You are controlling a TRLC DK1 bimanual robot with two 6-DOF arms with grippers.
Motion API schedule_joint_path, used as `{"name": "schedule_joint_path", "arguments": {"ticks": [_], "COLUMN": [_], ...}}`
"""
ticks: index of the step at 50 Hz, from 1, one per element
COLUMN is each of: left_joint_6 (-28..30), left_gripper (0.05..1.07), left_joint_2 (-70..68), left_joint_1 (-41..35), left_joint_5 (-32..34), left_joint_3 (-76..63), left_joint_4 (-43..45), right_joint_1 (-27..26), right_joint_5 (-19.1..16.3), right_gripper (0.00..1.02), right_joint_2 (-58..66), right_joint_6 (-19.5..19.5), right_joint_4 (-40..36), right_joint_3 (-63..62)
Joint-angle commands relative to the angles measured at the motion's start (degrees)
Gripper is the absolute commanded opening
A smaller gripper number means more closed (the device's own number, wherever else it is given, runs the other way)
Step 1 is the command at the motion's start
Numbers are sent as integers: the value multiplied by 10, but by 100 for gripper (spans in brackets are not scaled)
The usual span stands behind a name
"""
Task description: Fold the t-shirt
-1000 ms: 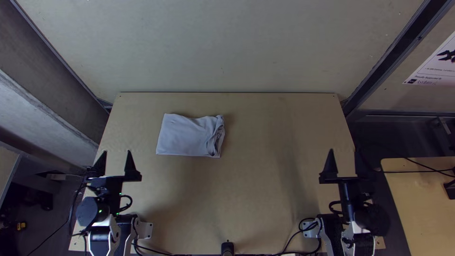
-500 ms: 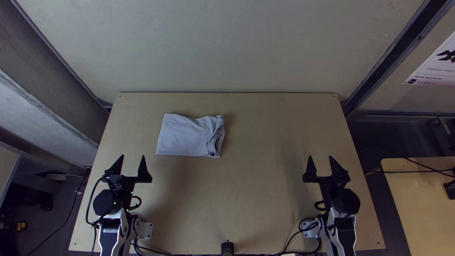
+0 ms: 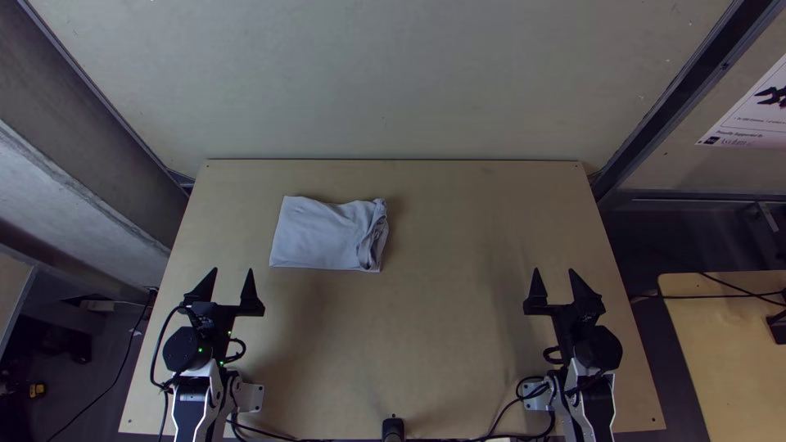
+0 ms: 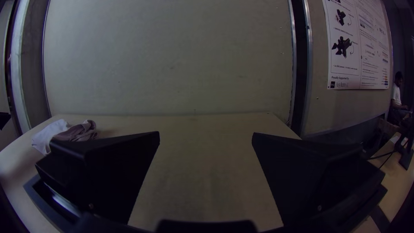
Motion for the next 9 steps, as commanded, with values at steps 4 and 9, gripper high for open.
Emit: {"name": "schedule_joint_path", "arguments": {"ticks": [4,9], "left_joint_6": [-8,-9], "left_gripper": [103,103], "left_joint_2": [-6,-6], "left_joint_1": [-1,-1], "left_joint_5": [4,4], "left_joint_3": [-23,-23], "left_joint_4": [0,0], "right_joint_1": [-1,-1], "right_joint_5": [0,0], "right_gripper": [98,98], "right_joint_2": [-2,-2], "right_joint_6": [11,11], "right_joint_4": [10,10], "right_joint_3": [-9,-9]}}
